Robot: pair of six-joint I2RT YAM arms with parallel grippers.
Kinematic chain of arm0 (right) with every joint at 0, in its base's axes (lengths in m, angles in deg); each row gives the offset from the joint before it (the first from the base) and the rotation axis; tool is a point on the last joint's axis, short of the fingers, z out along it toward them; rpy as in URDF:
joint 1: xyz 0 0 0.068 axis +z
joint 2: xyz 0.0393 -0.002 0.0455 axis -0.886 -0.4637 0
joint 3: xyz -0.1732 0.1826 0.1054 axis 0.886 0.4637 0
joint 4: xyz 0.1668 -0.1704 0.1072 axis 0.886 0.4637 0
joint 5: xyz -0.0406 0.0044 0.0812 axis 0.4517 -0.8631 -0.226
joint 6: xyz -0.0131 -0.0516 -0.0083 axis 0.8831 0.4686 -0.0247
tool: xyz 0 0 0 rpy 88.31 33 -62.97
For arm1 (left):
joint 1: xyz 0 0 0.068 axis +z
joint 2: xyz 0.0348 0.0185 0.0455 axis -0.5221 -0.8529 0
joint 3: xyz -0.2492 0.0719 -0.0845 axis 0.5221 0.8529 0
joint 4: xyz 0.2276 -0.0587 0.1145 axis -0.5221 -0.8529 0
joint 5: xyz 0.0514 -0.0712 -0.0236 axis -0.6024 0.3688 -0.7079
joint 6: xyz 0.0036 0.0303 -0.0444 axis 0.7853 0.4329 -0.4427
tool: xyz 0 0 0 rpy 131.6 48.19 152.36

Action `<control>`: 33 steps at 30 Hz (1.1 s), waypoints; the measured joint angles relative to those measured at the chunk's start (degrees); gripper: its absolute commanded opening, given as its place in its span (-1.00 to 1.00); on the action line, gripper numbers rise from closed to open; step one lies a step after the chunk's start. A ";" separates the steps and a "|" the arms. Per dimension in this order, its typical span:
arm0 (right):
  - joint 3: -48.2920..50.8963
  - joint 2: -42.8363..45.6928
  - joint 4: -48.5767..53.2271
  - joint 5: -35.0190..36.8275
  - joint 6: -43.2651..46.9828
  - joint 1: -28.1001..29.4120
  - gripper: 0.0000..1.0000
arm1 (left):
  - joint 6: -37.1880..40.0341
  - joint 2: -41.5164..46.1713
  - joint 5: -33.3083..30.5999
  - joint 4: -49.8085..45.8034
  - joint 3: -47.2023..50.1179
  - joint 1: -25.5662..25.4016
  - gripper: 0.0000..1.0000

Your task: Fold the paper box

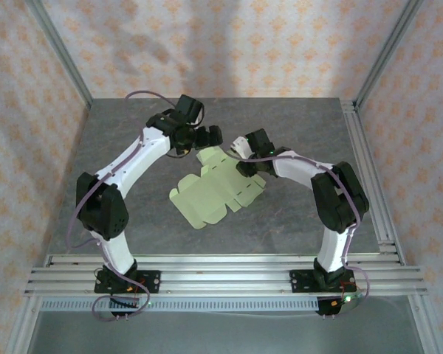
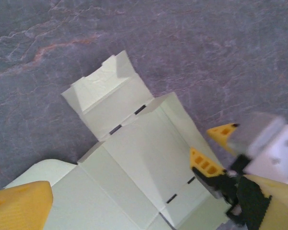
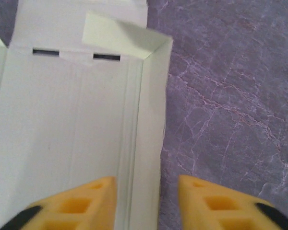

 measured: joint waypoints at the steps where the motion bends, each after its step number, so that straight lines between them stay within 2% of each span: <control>1: -0.24 0.00 0.24 -0.26 -0.37 -0.02 0.06 | 0.74 0.76 -0.33 1.09 1.88 0.09 1.00; 6: -0.33 0.50 2.36 -1.73 -2.89 -1.14 0.22 | 5.11 5.16 -3.56 3.96 8.41 0.98 1.00; 14: -0.33 2.69 4.94 -4.81 -10.73 -5.33 0.20 | 9.27 9.99 -3.91 11.65 15.89 5.99 1.00; 20: -0.26 2.67 8.59 -6.36 -13.20 -5.57 0.10 | 10.80 10.16 -2.62 14.51 18.95 6.78 1.00; 25: -0.92 1.01 11.78 -7.98 -13.70 -5.60 -0.08 | 10.40 11.30 -1.14 19.02 22.16 7.15 1.00; 28: -0.92 0.07 11.98 -9.18 -15.21 -5.57 -0.11 | 10.21 11.76 -0.13 20.17 23.63 7.45 1.00; 33: -0.63 -0.28 8.94 -9.16 -18.84 -4.96 -0.35 | 10.21 11.76 0.37 21.49 23.87 7.98 1.00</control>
